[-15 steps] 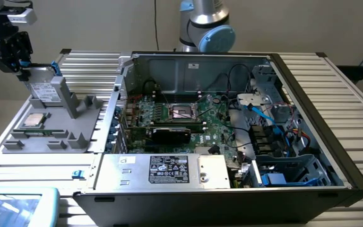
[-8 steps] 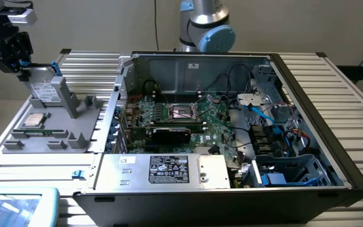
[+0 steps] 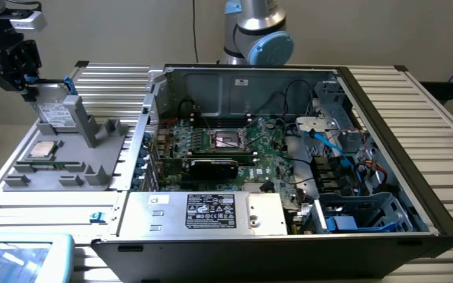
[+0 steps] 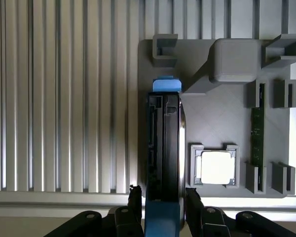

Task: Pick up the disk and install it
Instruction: 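Pick up the disk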

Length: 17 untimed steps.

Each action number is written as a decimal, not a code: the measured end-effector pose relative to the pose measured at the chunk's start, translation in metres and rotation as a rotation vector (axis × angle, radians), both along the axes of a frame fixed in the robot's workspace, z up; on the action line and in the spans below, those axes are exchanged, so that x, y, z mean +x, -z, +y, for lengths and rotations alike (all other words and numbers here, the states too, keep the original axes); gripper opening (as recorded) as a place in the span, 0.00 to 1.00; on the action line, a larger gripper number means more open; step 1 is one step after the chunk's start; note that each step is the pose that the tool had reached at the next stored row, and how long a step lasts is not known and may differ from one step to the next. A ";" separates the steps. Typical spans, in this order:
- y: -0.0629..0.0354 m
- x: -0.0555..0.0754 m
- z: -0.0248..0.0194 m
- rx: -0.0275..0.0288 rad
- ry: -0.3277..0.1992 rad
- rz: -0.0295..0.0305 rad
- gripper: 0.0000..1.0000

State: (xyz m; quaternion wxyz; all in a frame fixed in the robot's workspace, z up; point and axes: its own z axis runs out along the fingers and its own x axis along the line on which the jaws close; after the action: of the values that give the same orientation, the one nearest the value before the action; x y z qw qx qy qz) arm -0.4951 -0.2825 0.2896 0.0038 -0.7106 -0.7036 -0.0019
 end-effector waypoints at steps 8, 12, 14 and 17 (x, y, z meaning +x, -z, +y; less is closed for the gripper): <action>0.0003 0.000 0.0000 0.0079 0.017 0.0001 0.47; 0.0003 0.000 0.0000 0.0084 0.018 0.0002 0.47; 0.0003 0.000 0.0000 0.0084 0.018 0.0001 0.47; 0.0003 0.000 0.0000 0.0083 0.018 0.0001 0.39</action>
State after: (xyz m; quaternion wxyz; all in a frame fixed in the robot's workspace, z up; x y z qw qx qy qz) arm -0.4950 -0.2826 0.2893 0.0068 -0.7169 -0.6972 -0.0048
